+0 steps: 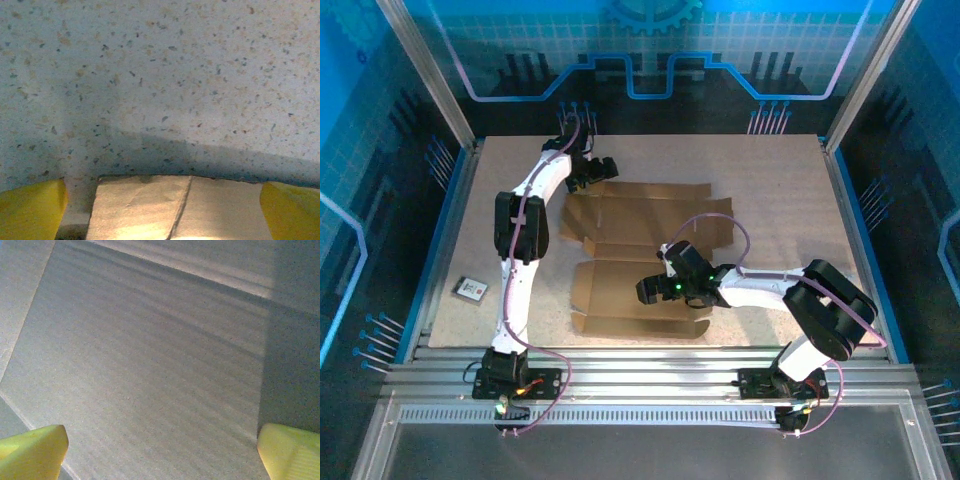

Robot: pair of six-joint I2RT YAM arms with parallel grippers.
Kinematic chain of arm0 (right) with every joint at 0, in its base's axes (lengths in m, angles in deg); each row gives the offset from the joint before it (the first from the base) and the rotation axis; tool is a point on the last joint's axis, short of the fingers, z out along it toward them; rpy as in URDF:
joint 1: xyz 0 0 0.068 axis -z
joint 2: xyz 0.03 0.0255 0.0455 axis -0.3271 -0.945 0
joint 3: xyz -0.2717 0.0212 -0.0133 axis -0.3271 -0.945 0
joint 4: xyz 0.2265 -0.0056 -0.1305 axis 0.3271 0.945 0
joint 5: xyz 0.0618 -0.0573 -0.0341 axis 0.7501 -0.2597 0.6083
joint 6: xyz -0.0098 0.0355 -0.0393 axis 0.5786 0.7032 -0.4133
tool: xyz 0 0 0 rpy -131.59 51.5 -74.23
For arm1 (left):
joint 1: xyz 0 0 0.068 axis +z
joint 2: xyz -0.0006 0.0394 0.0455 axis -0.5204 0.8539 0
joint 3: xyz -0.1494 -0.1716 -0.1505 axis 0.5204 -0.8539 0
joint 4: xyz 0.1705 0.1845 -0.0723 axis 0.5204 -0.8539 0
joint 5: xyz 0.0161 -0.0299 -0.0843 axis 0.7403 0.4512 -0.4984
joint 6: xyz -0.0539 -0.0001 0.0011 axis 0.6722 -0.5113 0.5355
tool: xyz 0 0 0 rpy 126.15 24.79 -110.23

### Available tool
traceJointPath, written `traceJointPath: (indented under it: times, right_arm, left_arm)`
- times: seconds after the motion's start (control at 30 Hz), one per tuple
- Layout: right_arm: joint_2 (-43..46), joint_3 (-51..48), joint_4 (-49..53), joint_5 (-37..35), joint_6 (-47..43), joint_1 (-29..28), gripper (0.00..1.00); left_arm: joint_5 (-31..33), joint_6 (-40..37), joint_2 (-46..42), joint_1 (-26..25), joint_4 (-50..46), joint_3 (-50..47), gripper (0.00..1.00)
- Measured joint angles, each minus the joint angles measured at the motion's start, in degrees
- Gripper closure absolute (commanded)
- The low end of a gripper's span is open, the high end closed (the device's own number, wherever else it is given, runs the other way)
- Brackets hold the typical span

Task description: Fold the paper box

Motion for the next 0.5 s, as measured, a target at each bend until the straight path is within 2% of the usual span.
traceJointPath:
  times: [0.27,0.5]
  right_arm:
    - [-0.59,0.63,0.09,0.04,0.0,-0.09,0.0]
    - [-0.74,0.68,-0.07,0.04,0.0,-0.11,0.0]
  left_arm:
    - [-4.74,-1.07,0.0,0.0,0.52,0.11,0.02]
    - [-6.36,-1.05,-0.24,0.09,0.98,0.09,0.03]
